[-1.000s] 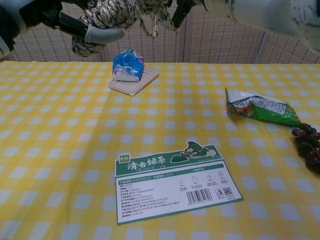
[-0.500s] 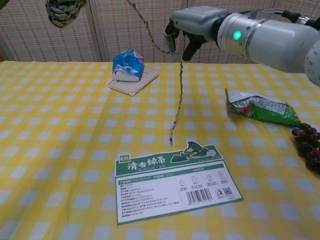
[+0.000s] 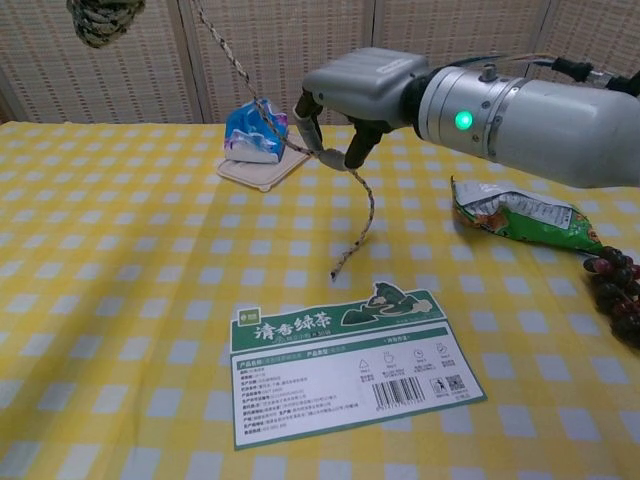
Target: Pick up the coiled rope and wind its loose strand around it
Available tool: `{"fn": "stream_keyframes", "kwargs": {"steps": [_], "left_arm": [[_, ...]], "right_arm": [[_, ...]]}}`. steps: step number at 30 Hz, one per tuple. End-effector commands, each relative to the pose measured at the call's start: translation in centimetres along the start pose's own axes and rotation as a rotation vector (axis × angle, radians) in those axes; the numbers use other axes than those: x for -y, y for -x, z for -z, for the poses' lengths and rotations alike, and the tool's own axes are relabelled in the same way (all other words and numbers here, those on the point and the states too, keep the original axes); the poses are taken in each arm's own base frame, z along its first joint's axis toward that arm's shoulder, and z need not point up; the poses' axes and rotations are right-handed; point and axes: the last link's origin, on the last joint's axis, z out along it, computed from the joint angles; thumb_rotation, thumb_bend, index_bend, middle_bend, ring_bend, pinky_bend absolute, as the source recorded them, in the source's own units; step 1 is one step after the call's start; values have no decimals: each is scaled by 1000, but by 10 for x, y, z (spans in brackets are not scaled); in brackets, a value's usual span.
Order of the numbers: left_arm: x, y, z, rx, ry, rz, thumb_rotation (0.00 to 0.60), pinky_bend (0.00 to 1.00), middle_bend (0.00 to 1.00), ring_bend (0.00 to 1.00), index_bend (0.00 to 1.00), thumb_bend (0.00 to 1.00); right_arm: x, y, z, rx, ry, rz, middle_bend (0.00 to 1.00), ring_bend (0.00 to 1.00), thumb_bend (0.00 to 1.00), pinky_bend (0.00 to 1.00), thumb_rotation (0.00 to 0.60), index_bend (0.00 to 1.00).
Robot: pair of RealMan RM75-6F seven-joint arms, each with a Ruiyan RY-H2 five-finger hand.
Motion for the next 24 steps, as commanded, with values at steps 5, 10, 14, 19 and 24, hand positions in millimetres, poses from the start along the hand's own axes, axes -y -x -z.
{"fn": "stream_keyframes", "kwargs": {"steps": [5, 10, 14, 19, 24], "left_arm": [[24, 7, -14, 13, -157, -266, 381, 407, 859, 678, 748, 232], [33, 16, -15, 48, -195, -388, 389, 410, 866, 678, 751, 232], [35, 27, -8, 101, -172, -466, 411, 419, 866, 678, 751, 232], [29, 40, 6, 151, -92, -504, 447, 419, 866, 676, 748, 232], [20, 49, 16, 166, -14, -515, 481, 419, 866, 675, 748, 232]], "right_arm": [[22, -31, 8, -81, -67, 75, 408, 228, 411, 220, 600, 646], [31, -48, 12, -129, -72, 95, 419, 235, 411, 220, 600, 646], [35, -59, 9, -156, -62, 100, 422, 236, 411, 220, 600, 653], [36, -73, -1, -193, -47, 99, 422, 237, 410, 220, 600, 658], [36, -84, -10, -222, -32, 81, 415, 236, 410, 220, 600, 658]]}}
